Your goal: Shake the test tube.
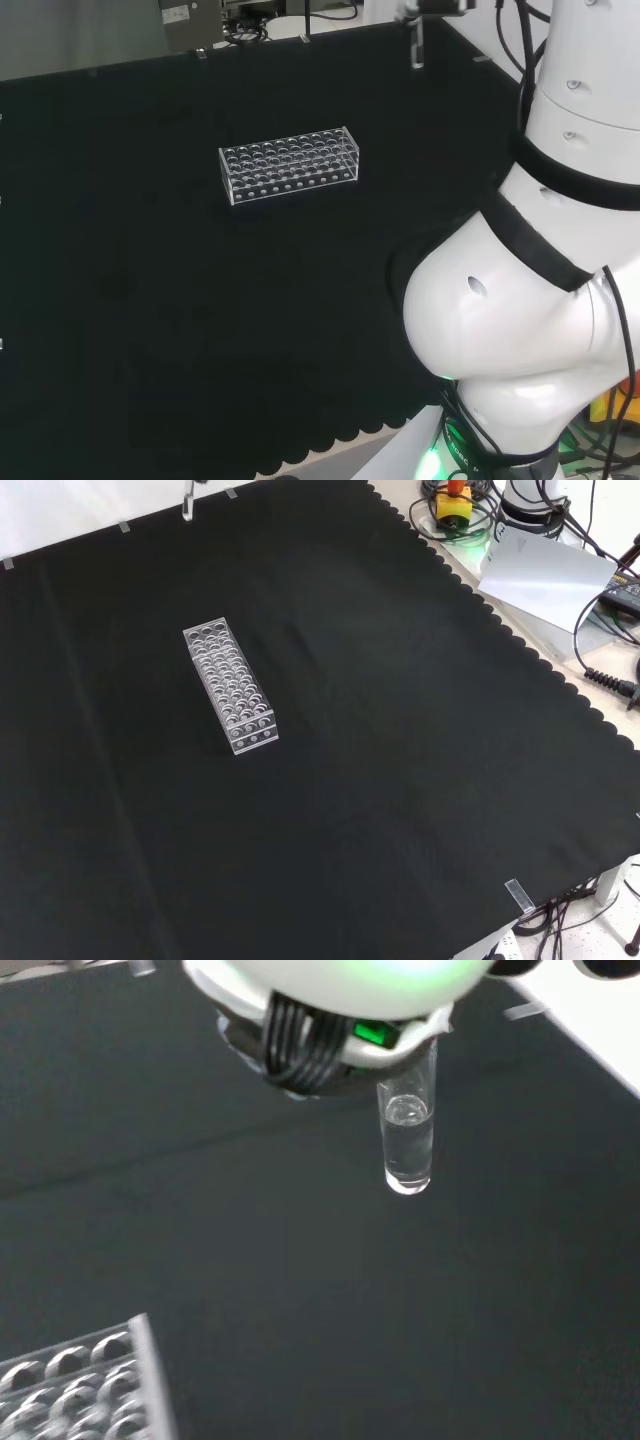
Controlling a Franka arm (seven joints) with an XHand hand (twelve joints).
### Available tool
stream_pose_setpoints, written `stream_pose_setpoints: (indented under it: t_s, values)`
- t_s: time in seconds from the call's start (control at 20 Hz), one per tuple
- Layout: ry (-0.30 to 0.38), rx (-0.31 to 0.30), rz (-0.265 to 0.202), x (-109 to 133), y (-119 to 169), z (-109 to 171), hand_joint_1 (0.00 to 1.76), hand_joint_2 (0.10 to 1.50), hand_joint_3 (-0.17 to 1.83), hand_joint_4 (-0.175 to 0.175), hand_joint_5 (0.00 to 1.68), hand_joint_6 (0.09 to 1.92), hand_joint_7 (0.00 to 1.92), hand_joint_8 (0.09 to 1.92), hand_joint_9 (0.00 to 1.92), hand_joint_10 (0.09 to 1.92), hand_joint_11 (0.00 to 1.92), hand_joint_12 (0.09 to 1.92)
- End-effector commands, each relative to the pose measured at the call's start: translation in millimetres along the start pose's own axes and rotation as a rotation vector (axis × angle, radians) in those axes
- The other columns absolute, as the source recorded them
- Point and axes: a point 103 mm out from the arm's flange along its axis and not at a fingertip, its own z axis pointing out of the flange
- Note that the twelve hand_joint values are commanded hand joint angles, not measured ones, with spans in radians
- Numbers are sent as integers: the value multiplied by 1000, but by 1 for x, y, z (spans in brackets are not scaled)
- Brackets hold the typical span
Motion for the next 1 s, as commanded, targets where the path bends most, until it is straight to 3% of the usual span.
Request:
stream_pose_setpoints:
  t_s: [0.05,0.3,0.75,1.0]
  values:
    - [4,-10,-10,6,0,-3,1225,695,565,-175,1315,545,1720,411,1630,445,1176,884]
    - [59,15,-72,42,-4,5,1225,694,567,-175,1315,545,1720,411,1630,445,1175,886]
    - [128,55,-272,150,-29,16,1225,692,570,-175,1316,545,1720,411,1630,445,1174,889]
    - [240,82,-329,182,-38,7,1225,691,571,-175,1316,545,1720,412,1631,445,1173,891]
